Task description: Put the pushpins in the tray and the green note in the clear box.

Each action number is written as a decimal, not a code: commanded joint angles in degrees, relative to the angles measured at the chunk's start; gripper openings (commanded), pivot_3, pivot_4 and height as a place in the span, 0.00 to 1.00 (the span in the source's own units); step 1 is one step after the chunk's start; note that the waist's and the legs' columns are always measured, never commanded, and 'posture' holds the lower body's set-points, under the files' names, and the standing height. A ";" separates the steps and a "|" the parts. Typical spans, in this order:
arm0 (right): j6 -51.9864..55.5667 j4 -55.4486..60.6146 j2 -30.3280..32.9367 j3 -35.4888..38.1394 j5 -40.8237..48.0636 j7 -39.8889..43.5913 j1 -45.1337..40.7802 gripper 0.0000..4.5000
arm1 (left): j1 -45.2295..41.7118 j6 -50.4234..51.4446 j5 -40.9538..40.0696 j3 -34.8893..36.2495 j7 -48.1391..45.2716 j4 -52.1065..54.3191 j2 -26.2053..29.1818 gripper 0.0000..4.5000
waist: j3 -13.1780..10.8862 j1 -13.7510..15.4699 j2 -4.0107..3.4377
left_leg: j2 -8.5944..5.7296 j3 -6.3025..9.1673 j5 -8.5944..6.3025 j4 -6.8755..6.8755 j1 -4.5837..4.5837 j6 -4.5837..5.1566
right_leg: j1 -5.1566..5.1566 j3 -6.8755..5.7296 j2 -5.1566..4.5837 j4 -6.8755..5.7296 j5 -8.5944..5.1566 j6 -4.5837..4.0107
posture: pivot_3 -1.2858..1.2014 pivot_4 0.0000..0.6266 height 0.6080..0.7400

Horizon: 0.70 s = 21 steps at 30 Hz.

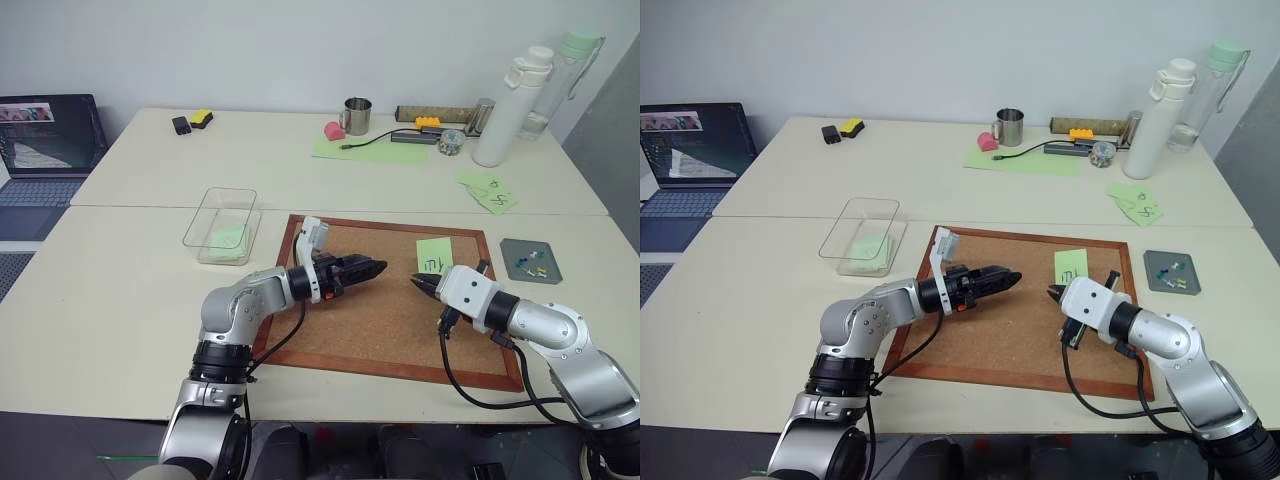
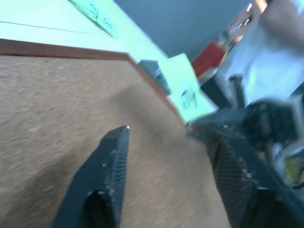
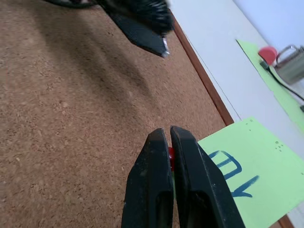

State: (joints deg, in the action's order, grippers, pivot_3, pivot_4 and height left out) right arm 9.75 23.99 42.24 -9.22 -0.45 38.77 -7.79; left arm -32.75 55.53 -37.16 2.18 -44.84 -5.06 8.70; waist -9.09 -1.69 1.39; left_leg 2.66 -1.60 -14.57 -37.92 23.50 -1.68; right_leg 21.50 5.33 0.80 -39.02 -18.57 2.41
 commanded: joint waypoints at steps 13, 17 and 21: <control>-3.84 7.95 -1.64 -2.13 -0.57 4.76 -4.73 0.00 | -2.56 1.55 -4.90 -0.87 -0.27 -0.29 -3.92 0.70 | 0.00 0.12 0.00 | 0.01 0.06 0.02 -0.04 0.00 -0.04 | -0.04 -0.04 -0.04 -0.01 0.01 -0.01 | 0.52 0.24 1.00; -3.85 8.15 -2.05 -2.28 -0.51 5.53 -4.77 0.00 | -3.06 -0.13 -4.85 -0.94 -0.21 -0.67 -4.79 0.70 | 0.00 0.15 0.00 | 0.01 0.06 0.05 -0.04 0.00 -0.08 | -0.05 -0.04 -0.04 0.00 0.01 -0.01 | 0.52 0.24 1.00; -3.94 8.00 -2.17 -2.36 -0.87 5.78 -4.84 0.00 | -3.39 -1.27 -4.69 -0.68 -0.01 -1.88 -5.10 0.62 | 0.00 0.15 0.00 | 0.01 0.05 0.04 -0.04 -0.01 -0.06 | -0.04 -0.04 -0.04 -0.01 0.01 -0.01 | 0.52 0.24 1.00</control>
State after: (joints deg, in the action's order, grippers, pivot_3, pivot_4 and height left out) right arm 6.48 30.04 40.13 -12.32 -1.51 44.26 -11.86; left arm -34.64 55.63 -41.55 1.42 -44.59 -6.81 4.10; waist -9.09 -1.55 1.39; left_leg 2.67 -1.54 -14.54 -37.97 23.50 -1.74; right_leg 21.46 5.28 0.76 -39.03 -18.56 2.40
